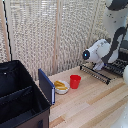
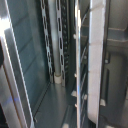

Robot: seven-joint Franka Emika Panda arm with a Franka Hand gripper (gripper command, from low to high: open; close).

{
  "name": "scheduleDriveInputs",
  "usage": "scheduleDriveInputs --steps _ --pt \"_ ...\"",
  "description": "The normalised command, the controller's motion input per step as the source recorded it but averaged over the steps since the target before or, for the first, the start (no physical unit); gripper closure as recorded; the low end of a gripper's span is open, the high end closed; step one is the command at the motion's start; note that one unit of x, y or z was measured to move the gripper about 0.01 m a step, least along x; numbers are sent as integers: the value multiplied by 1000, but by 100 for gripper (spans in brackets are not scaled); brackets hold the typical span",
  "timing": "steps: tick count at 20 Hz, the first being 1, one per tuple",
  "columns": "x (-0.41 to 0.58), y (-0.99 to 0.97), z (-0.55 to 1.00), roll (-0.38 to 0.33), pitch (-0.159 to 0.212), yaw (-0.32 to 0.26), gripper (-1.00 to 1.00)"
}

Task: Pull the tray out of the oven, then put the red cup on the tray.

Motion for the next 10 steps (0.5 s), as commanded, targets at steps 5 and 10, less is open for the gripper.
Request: scheduleDriveInputs --steps 5,10 --pt "131 -177 -15 75 59 -1 100" --pt "127 -229 0 99 65 0 100"
